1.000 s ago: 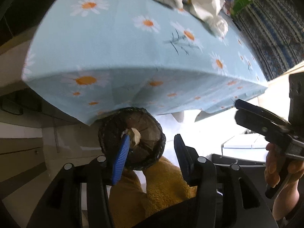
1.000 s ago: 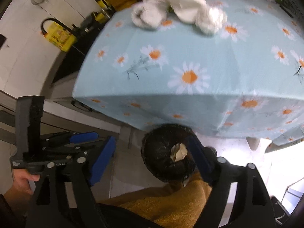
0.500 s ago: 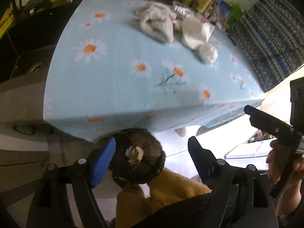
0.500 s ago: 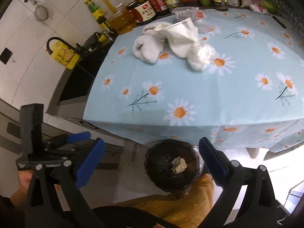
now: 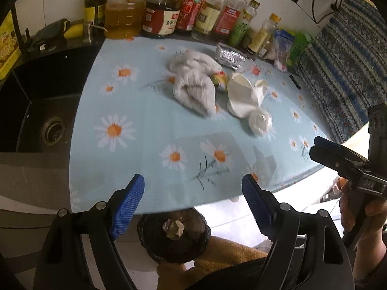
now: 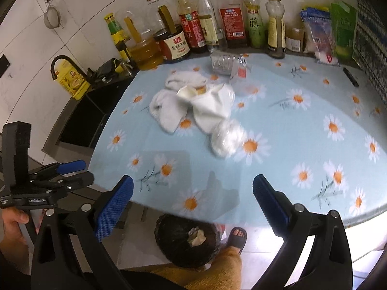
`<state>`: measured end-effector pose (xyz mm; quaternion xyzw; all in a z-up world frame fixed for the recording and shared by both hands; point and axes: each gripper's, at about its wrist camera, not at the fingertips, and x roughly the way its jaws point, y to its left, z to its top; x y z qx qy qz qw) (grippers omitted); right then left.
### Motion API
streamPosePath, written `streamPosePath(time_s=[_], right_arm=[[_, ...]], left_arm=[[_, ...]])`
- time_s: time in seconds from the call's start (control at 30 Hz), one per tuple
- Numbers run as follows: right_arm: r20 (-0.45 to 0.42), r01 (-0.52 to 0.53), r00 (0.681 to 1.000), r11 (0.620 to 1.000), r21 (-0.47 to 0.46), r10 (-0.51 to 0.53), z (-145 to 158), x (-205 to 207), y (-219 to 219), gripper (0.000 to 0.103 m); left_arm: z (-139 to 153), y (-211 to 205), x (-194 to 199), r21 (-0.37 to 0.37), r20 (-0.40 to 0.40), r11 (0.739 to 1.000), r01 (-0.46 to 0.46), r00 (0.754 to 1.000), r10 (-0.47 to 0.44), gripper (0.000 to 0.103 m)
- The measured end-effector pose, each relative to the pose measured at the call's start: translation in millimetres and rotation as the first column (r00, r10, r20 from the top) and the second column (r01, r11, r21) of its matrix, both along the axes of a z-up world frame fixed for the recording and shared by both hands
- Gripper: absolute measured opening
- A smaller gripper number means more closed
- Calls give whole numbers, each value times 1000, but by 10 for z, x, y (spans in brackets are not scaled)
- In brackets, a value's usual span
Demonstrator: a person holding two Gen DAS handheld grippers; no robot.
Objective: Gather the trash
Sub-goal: 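Grasp the clear plastic bag with the right gripper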
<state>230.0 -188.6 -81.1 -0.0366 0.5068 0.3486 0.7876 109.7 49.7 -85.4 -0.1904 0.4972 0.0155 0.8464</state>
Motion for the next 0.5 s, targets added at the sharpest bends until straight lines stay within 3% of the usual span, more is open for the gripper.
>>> streamPosePath(time_s=[0.13, 0.27, 0.5], right_arm=[[17, -25, 1000, 999, -25, 25, -71, 247, 67, 98], [-33, -71, 997, 997, -18, 71, -238, 447, 133, 96], [-64, -129, 990, 990, -57, 125, -520, 664, 298, 82]], left_arm=[[56, 6, 107, 30, 16, 999, -31, 999, 30, 80], [82, 19, 203, 34, 24, 997, -66, 998, 65, 80], [76, -23, 366, 64, 28, 993, -95, 995, 93, 80]])
